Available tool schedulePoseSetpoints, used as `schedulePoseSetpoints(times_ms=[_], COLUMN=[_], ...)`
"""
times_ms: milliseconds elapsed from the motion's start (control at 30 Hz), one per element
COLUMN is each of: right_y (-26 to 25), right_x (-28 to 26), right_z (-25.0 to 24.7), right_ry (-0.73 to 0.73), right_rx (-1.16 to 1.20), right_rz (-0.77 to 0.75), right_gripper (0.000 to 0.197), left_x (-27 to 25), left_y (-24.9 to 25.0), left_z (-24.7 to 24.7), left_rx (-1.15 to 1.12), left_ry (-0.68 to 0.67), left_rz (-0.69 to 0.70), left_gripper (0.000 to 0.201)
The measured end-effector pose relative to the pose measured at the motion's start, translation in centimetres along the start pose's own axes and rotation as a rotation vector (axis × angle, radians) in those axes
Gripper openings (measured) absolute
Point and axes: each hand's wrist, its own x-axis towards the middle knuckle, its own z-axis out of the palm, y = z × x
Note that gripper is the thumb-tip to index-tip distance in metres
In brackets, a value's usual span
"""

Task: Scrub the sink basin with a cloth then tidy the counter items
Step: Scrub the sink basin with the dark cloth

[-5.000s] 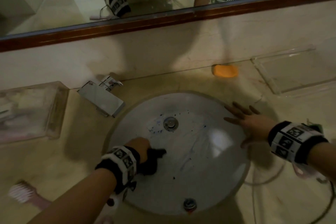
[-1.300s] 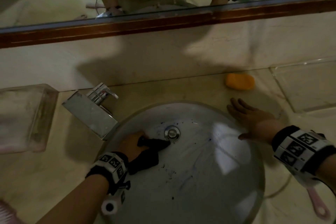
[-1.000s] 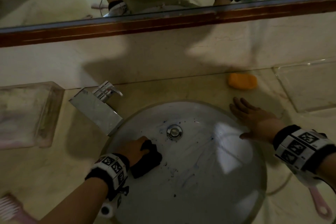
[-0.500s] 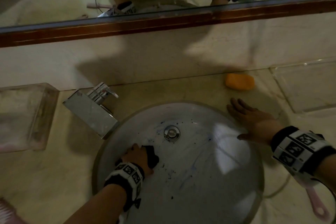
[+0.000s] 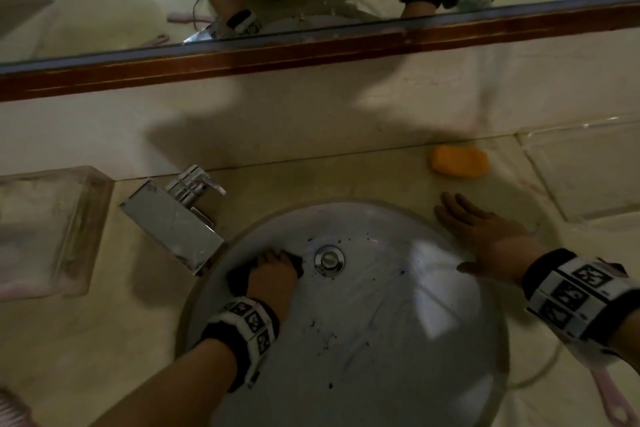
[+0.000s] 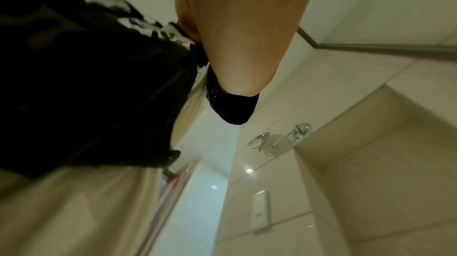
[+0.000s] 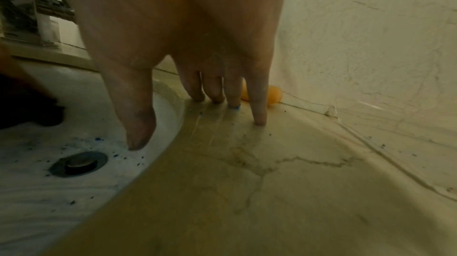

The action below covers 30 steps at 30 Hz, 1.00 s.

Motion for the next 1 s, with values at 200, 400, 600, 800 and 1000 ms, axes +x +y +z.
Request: schedulePoseSetpoints(times_ms=[200,400,600,800,1000], right_y=[0.1,0.2,0.2,-0.2,-0.3], right_x=[0.1,0.3,0.3,0.0,0.1], right_z=[0.0,-0.1,-0.1,-0.4,-0.4], right_ry=[-0.008,-0.028,-0.027,-0.042,-0.033], right_rx=[-0.001,0.0,0.003,0.0,-0.009], right_rz=[-0.016,-0.016,-0.014,0.003,0.006], right_gripper=[0.1,0.099,0.102,0.101,0.102], left_x=[2.1,1.4,-0.6,-1.0,0.4], left_y=[-1.1,1.1,3.4,2.0,0.8], left_z=[2.1,5.4,5.3,4.0,0.1], left_rx=[0.043,0.066,0.061,-0.248,0.014], left_ry=[-0.068,-0.318,-0.259,-0.532,-0.096], left_rz=[0.134,0.059,0.077,0.232,0.162], left_gripper=[0.073,0.054,0.072,0.023,0.035])
